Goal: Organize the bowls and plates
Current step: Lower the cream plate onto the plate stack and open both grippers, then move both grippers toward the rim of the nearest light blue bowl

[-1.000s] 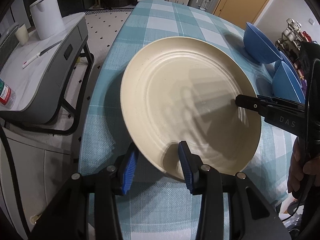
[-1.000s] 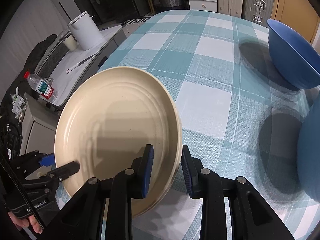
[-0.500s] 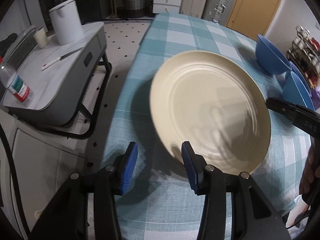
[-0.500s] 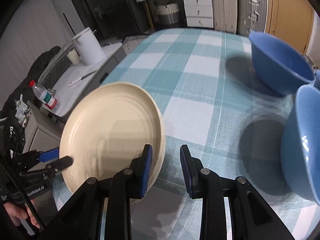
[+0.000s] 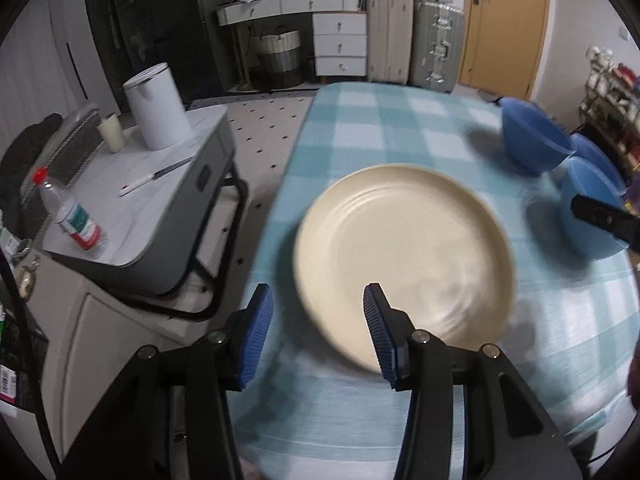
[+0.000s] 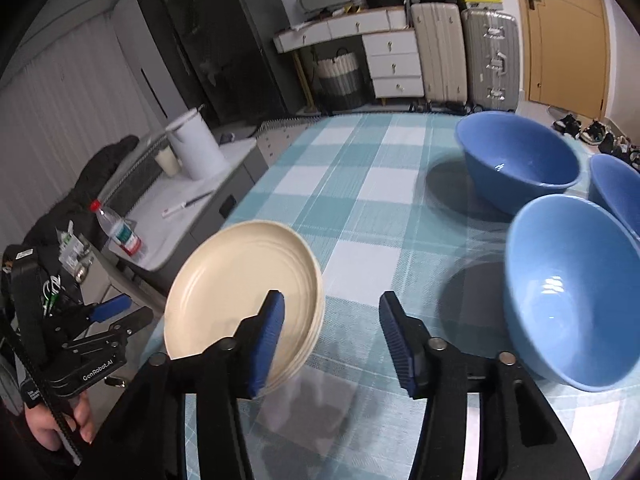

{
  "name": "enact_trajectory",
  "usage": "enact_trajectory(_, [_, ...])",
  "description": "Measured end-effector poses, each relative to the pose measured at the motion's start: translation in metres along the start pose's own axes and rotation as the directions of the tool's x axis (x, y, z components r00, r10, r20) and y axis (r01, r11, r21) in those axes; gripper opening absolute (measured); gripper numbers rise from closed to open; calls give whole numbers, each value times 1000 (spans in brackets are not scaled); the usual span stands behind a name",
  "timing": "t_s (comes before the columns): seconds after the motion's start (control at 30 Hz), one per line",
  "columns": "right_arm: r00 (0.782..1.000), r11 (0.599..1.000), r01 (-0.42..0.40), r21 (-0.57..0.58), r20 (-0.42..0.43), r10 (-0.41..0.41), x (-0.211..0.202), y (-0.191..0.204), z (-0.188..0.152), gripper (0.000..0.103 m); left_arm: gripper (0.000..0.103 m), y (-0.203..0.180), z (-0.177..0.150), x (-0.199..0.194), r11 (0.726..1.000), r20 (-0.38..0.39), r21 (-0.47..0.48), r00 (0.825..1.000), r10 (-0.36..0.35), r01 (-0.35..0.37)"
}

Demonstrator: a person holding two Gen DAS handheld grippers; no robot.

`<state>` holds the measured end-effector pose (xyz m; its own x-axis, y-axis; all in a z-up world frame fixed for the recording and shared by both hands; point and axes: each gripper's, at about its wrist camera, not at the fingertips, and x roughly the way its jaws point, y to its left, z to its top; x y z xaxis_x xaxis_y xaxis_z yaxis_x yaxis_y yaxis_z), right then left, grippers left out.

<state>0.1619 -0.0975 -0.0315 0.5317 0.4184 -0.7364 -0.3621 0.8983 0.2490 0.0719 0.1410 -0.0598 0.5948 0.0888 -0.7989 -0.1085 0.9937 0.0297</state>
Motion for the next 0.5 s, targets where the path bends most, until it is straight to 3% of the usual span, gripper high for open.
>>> enact_trajectory(0.07, [999,1000,16,5,31,-16,-16,-7,-1,54,48,-14,7,-7,999,24,13,999,-36,36])
enact_trajectory(0.2, [995,997,37,68,89,-43,-50,-30,-6,73,49,-53,21,-14,992,48,72,993,-105,102])
enact_trajectory(0.37, [980,986,51,157,185,-80,-97,-63,-17,73,49,-112,35,-7,973,20,164,985,-170,164])
enact_trajectory(0.5, [956,974,91,206,254,-144,-128,-92,-29,85,49,-157,46,5,953,-18,201,973,-229,228])
